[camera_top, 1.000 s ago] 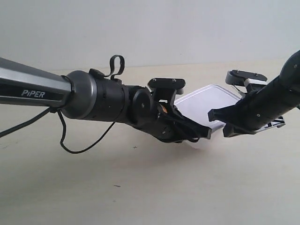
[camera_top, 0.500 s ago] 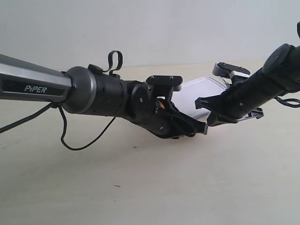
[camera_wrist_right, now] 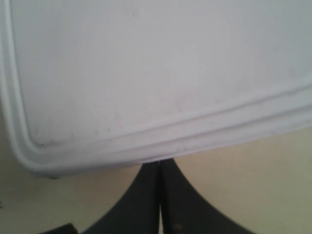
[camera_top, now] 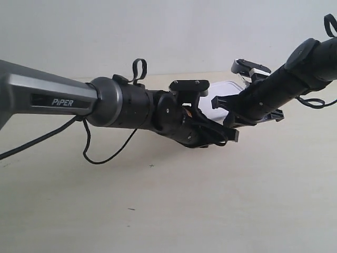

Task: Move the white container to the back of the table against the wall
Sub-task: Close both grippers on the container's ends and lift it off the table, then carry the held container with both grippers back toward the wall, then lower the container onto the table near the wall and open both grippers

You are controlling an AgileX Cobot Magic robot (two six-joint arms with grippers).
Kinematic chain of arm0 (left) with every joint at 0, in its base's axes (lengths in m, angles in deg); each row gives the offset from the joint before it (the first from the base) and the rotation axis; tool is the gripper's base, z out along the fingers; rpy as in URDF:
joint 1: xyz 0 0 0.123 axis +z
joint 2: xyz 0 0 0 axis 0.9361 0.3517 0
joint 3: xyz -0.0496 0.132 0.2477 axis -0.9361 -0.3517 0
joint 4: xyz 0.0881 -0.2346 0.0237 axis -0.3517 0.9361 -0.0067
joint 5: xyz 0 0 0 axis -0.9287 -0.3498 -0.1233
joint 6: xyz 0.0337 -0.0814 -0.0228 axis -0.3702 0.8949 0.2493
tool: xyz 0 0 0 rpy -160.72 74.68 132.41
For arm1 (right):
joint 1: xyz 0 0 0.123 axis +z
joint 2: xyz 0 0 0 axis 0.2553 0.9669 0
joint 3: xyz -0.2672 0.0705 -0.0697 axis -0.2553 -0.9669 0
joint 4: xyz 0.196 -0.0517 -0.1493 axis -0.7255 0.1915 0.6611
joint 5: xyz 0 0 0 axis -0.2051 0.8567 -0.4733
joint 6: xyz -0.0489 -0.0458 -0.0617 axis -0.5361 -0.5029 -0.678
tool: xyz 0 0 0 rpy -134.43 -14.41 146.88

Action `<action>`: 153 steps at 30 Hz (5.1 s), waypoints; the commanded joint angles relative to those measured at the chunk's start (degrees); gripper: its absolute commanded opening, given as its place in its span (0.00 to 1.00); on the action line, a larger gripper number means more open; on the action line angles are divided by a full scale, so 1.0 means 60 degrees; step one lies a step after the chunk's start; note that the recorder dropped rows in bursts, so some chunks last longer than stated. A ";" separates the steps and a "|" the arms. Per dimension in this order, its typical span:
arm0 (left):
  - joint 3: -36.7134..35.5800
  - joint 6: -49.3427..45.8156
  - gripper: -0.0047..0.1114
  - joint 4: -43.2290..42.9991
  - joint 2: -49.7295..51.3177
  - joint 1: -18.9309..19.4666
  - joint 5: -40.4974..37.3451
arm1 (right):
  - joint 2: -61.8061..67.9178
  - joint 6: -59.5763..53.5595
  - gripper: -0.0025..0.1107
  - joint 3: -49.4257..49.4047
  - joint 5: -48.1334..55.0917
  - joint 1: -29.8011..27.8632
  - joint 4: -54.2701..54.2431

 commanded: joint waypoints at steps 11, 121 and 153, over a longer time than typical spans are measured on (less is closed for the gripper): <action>0.2222 0.0000 0.04 -0.1032 0.1211 0.1100 -0.0592 | 0.0233 -0.0128 0.02 0.0130 -0.1264 -0.0049 0.0397; 0.4025 0.0000 0.04 -0.0991 0.2759 0.1959 0.1756 | 0.4542 0.0385 0.02 0.6639 -0.2186 0.0300 -0.0145; 0.4025 0.0000 0.04 -0.1009 0.2714 0.1975 0.1096 | 0.4019 0.0462 0.02 0.6639 -0.0636 0.0052 0.1009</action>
